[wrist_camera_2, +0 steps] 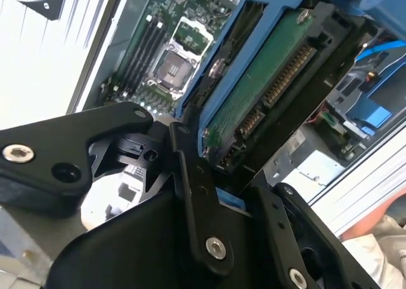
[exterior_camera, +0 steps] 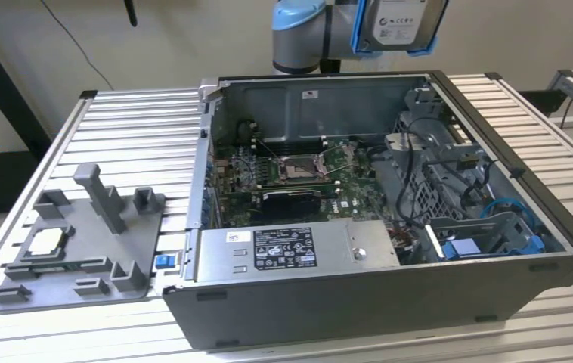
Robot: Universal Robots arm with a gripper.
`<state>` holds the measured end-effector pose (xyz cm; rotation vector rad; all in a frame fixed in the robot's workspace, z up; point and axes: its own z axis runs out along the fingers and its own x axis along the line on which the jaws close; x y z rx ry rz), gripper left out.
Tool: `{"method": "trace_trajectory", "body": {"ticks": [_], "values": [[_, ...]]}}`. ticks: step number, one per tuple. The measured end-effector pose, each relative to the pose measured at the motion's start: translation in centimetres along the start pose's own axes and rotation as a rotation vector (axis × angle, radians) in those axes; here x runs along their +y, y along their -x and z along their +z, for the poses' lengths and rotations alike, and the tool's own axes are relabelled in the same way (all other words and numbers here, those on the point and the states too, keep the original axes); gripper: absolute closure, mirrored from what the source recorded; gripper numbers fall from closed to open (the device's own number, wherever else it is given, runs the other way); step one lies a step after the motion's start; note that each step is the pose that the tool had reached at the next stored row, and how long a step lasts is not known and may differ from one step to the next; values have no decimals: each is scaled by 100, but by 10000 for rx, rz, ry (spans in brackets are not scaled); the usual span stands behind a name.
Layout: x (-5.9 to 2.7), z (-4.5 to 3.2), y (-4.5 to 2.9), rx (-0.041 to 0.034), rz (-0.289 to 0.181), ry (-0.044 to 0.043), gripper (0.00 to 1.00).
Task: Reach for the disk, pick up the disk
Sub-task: 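Pick up the disk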
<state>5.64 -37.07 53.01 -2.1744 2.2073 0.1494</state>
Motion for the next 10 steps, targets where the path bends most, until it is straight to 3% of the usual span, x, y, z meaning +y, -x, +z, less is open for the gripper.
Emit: {"method": "trace_trajectory", "body": {"ticks": [2, 10], "values": [[-111, -4, 2, -4, 0, 0, 100], [-378, -15, 6, -13, 0, 0, 100]]}}
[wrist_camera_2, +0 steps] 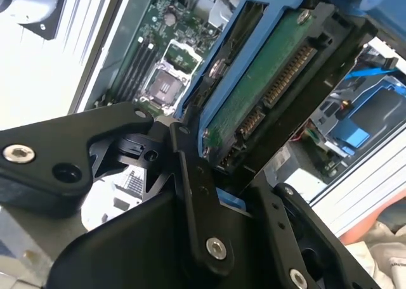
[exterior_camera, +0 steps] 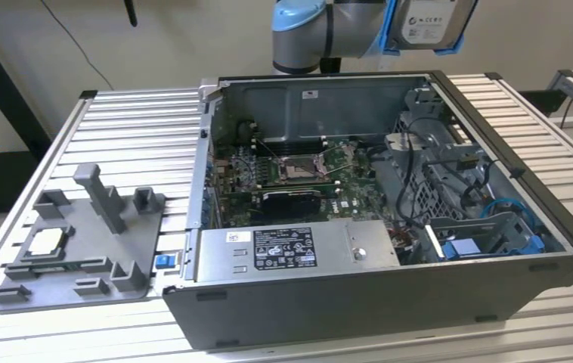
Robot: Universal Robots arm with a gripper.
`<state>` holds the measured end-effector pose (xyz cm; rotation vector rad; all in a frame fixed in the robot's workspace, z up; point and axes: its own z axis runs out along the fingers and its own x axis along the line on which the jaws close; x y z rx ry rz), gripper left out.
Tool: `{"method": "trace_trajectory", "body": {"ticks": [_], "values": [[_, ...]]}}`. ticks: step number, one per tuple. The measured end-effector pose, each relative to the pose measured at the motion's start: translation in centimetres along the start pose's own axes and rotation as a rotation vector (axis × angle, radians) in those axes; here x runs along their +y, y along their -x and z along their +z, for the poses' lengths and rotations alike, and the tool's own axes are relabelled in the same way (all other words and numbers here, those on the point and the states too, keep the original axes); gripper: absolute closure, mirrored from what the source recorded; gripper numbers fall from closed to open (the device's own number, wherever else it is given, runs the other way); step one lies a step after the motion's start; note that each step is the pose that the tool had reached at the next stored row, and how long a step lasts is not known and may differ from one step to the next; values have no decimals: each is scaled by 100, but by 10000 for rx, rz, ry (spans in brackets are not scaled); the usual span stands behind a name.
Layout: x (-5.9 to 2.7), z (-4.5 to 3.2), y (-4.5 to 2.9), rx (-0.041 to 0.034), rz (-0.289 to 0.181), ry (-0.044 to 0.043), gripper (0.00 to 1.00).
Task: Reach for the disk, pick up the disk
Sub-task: 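Pick up the disk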
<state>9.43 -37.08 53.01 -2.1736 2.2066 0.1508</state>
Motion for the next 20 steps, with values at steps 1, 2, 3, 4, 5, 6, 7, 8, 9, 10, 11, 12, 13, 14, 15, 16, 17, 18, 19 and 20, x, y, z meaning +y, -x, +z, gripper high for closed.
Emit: {"method": "trace_trajectory", "body": {"ticks": [1, 2, 3, 4, 5, 6, 7, 8, 9, 10, 11, 12, 13, 14, 15, 16, 17, 18, 19, 20], "values": [[-12, 0, 1, -1, 0, 2, 100], [-16, 0, 1, -1, -1, 1, 100], [-17, 0, 1, 0, 1, 1, 100], [-19, -1, 1, 0, 1, 1, 100], [-20, -1, 0, 0, 0, 0, 100], [-22, -1, 1, 0, 0, 1, 100], [-23, -1, 1, 1, 0, 1, 100], [-24, -1, 1, 0, 0, 1, 100], [-26, -1, 1, 0, 0, 0, 100], [-27, -1, 1, 0, 0, 1, 100], [-28, -1, 1, 0, 0, 0, 100], [-28, -1, -1, 0, 0, 0, 100], [-28, -2, -6, 0, 0, 0, 100], [-29, -3, -15, 1, 0, 1, 100], [-30, -3, -27, 0, -1, 1, 100], [-30, -5, -45, 2, -1, 1, 100], [-31, -6, -66, 0, -1, 1, 100], [-31, -7, -87, 1, -1, 1, 100], [-32, -7, -110, 0, 0, 2, 100], [-33, -7, -135, 0, 0, 2, 100]]}}
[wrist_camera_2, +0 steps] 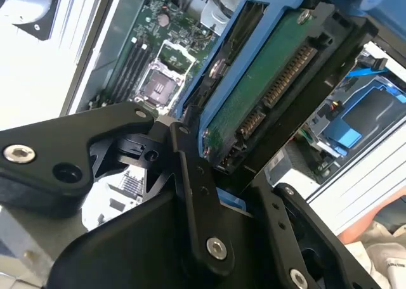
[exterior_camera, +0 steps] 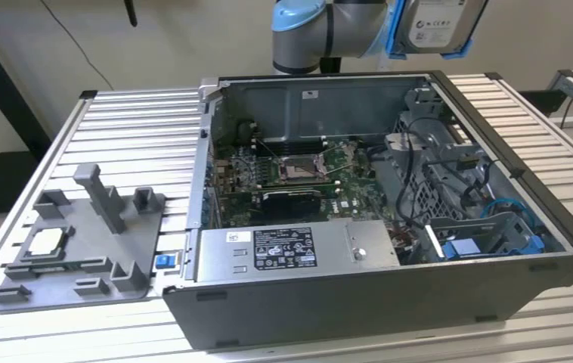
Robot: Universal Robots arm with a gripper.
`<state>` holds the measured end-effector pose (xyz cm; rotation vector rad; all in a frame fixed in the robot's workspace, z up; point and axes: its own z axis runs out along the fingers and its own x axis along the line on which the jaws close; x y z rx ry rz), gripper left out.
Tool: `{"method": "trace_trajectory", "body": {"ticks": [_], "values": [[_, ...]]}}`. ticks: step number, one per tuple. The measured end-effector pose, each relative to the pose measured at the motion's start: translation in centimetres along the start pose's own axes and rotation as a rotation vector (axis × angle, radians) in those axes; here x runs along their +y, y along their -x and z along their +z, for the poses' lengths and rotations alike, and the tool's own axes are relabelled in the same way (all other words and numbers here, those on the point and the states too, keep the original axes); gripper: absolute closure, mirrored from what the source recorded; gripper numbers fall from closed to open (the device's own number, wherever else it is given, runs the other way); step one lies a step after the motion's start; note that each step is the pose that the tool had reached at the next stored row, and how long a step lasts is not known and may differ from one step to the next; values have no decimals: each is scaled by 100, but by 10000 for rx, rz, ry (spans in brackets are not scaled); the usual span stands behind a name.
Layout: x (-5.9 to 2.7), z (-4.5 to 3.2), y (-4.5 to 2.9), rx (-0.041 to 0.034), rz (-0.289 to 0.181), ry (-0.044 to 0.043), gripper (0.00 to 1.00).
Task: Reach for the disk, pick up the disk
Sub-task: 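Pick up the disk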
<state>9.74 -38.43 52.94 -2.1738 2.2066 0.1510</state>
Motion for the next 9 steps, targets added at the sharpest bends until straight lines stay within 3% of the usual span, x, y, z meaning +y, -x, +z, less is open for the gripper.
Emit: {"method": "trace_trajectory", "body": {"ticks": [9], "values": [[-22, -9, -273, 0, 1, 11, 100]]}}
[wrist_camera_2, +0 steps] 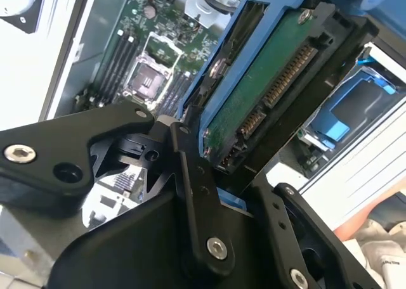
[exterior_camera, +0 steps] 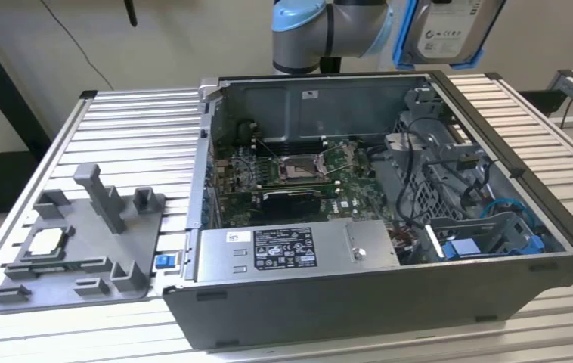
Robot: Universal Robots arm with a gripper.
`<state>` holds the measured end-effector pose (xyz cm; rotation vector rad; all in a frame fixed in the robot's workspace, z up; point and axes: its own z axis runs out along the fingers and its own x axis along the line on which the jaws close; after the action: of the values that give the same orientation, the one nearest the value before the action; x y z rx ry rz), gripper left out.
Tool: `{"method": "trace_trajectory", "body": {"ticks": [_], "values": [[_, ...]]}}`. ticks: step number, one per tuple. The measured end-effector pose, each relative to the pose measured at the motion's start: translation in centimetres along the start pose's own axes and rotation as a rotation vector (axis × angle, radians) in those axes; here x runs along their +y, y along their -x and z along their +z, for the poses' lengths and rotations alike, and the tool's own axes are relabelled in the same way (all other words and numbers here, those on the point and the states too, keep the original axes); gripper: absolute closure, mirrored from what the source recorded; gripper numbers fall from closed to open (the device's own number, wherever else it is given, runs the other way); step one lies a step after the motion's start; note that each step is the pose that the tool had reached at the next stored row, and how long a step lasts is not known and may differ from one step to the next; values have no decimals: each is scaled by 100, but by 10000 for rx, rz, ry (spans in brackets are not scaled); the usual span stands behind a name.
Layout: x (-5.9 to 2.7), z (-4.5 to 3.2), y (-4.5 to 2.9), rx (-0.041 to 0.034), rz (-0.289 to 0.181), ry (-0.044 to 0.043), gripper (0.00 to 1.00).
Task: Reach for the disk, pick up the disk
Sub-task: 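Pick up the disk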
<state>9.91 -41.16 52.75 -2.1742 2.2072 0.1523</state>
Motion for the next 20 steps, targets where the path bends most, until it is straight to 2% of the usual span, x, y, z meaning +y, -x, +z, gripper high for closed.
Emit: {"method": "trace_trajectory", "body": {"ticks": [7, 11, 15, 20], "values": [[-19, -18, -245, 15, 3, 16, 100], [-21, -27, -370, 99, 6, 14, 100], [-23, -25, -484, 216, 11, 12, 100], [-27, -4, -639, 273, 13, 11, 100]]}}
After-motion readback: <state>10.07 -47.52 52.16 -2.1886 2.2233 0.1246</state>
